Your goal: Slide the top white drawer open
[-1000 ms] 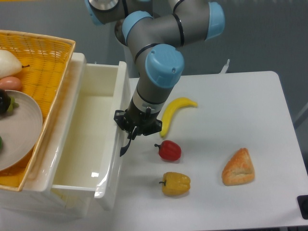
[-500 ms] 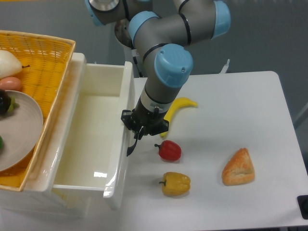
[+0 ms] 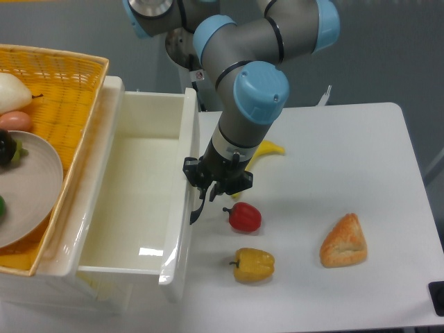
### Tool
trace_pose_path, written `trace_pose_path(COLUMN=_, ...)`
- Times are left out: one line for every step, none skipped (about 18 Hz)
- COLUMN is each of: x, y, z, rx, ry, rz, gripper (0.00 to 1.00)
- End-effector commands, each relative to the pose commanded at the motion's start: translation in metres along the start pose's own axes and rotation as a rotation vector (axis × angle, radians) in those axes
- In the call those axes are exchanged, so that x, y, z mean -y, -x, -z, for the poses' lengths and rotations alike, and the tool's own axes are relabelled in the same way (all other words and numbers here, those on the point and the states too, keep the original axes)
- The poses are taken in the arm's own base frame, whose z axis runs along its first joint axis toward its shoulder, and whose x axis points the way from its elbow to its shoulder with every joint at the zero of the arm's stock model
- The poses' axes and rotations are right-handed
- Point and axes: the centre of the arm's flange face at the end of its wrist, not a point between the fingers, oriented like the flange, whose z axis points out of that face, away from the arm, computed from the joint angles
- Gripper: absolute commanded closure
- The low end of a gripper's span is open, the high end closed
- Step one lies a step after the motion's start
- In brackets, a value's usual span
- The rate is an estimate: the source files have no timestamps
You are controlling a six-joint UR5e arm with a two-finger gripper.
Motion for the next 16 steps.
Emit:
trace_pose_path(x=0.000, y=0.000, z=0.000, rx=0.001, ry=-0.001, rz=0.000, gripper=0.40)
trace_pose_path(x=0.000, y=0.000, z=0.000, rx=0.001, ry=-0.001, rz=0.001, gripper=0.39)
trace_pose_path(x=0.000, y=0.001, z=0.001, rx=0.002, ry=-0.003, rz=0.002, gripper=0.37)
trace_pose_path(x=0.000, y=0.001, z=0.000, rx=0.001, ry=-0.002, rz=0.001, gripper=0.33)
trace_pose_path(x=-0.001, y=0.005, z=0.002, rx=0.003, ry=-0.005, rz=0.008, gripper=0.31)
trace_pose_path(x=-0.001, y=0.007, z=0.003, rx=0.003, ry=-0.008, rz=0.010, gripper=0.27)
trace_pose_path(x=-0.001, y=0.008, z=0.002, rx=0.002, ry=-0.007, rz=0.012, gripper=0.24)
trace_pose_path(x=-0.002, y=0.011, z=0.003, rx=0.003, ry=-0.008, rz=0.016, gripper=0.22)
trace_pose_path(x=-0.003, y=0.014, z=0.004, rx=0.004, ry=-0.011, rz=0.020, gripper=0.21)
trace_pose_path(x=-0.003, y=0.015, z=0.004, rx=0.004, ry=-0.011, rz=0.022, gripper=0.21)
trace_pose_path(x=-0.003, y=0.016, z=0.003, rx=0.002, ry=-0.010, rz=0.024, gripper=0.20)
trace_pose_path(x=-0.003, y=0.017, z=0.003, rx=0.002, ry=-0.011, rz=0.026, gripper=0.18)
trace_pose_path(x=-0.004, y=0.021, z=0.006, rx=0.005, ry=-0.015, rz=0.030, gripper=0.11)
trace_pose_path(x=-0.004, y=0.024, z=0.008, rx=0.006, ry=-0.018, rz=0.028, gripper=0.06)
trace_pose_path(x=-0.004, y=0.025, z=0.009, rx=0.007, ry=-0.019, rz=0.019, gripper=0.01)
trace_pose_path(x=-0.005, y=0.030, z=0.011, rx=0.009, ry=-0.023, rz=0.021, gripper=0.01)
